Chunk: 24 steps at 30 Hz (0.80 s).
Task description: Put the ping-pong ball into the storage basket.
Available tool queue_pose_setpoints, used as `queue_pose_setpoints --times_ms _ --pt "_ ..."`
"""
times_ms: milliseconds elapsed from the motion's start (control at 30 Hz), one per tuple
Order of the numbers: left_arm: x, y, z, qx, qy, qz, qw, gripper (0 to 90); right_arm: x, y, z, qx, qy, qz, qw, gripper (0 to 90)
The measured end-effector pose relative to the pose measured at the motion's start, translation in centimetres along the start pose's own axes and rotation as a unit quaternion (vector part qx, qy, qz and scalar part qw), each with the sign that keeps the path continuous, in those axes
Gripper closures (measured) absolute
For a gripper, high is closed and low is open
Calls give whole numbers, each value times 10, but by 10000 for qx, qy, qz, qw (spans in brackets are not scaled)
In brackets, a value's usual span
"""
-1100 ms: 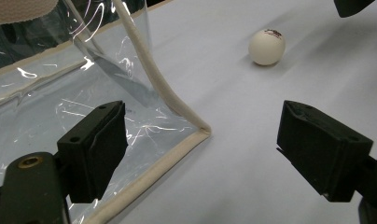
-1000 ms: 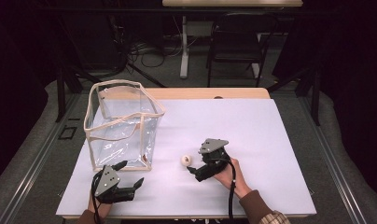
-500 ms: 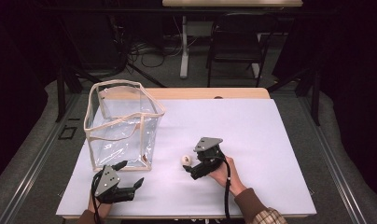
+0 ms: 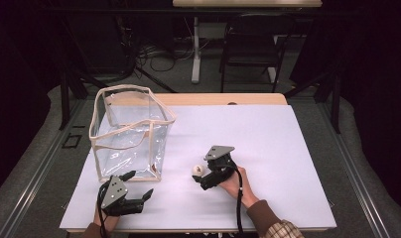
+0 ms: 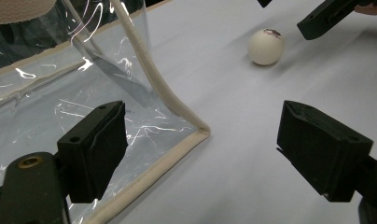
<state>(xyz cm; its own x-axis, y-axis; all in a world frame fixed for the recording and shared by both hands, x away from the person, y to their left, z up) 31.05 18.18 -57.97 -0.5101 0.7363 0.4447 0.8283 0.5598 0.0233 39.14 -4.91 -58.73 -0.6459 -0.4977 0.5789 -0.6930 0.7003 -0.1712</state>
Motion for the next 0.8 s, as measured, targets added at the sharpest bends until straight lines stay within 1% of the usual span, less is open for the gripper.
queue_pose_setpoints --times_ms 100,367,433,500,533,567,600,667,733,767,800 --pt "0 0 0 -10 2 4 10000 161 -3 2 1 -36 34 -51 10000 0" --pt "-1 -1 0 14 8 22 10000 161 -6 4 3 -108 64 -73 9999 1" --pt "-1 0 0 11 10 21 10000 161 -7 5 4 -105 107 -99 9998 29" --pt "-1 0 0 12 14 20 10000 161 -9 6 6 -95 129 -124 9998 94" --pt "0 0 0 9 16 19 10000 161 -10 8 7 -84 200 -167 9996 122" --pt "0 0 0 6 22 22 10000 161 -10 8 7 -84 200 -167 9996 122" --pt "0 0 0 6 21 20 10000 161 -11 9 7 -65 216 -164 9996 167" --pt "0 0 0 8 20 21 10000 161 -11 9 7 -63 230 -152 9996 180" --pt "0 0 1 7 23 20 10000 161 -11 10 7 -20 226 -131 9997 246" --pt "0 0 1 9 20 16 10000 161 -11 10 7 -20 226 -131 9997 246" --pt "0 0 1 7 23 17 10000 161 -11 11 7 -20 250 -124 9996 287"
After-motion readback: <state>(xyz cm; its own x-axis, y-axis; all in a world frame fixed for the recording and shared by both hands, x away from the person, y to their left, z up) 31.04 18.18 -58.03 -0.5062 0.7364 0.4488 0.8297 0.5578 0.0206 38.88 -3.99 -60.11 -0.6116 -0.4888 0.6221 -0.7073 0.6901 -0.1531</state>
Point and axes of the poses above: each handheld gripper's, and its own axes: x roughly backward along the jaws, z roughly out of its underside, y roughly to its left, the point moved 8 cm from there along -x, roughly forward along the jaws, and after that the axes turned 14 degrees about z, right-handed, at the moved point
